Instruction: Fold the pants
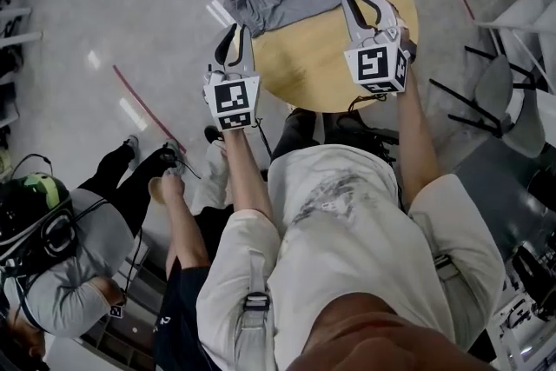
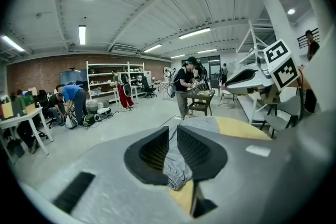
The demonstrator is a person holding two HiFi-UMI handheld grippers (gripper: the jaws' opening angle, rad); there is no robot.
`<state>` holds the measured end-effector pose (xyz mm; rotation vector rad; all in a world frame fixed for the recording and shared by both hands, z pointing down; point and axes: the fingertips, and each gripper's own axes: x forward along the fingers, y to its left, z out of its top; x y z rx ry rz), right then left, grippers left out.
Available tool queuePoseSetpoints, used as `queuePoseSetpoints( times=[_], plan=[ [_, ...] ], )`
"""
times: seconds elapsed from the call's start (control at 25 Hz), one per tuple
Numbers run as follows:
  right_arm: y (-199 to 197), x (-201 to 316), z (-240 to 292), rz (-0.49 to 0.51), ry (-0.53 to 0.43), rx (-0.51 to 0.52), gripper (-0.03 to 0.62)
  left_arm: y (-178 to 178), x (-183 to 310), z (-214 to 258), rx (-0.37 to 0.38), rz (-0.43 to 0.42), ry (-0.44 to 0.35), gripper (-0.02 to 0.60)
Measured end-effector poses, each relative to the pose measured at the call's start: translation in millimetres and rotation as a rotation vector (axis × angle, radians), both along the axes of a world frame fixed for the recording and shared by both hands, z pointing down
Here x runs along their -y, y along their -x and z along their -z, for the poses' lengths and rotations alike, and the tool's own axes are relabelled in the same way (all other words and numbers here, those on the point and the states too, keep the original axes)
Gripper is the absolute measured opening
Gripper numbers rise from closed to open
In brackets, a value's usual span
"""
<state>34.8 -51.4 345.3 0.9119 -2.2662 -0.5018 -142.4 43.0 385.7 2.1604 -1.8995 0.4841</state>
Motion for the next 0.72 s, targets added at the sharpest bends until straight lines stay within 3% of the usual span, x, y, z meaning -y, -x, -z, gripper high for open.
queuePoseSetpoints(
  times=[0.32,0.72],
  plan=[
    [-15.1,-70.4,35.3,-0.050,-0.011,0.068,0.014,-20.6,-45.8,38.6,-0.014,-0.040,-0.048,0.028],
    [-41.8,-140.0,46.3,-0.074,0.052,0.166,0.008,-66.2,-81.0,70.7,-0.007,-0.105,-0.093,0.006]
  ],
)
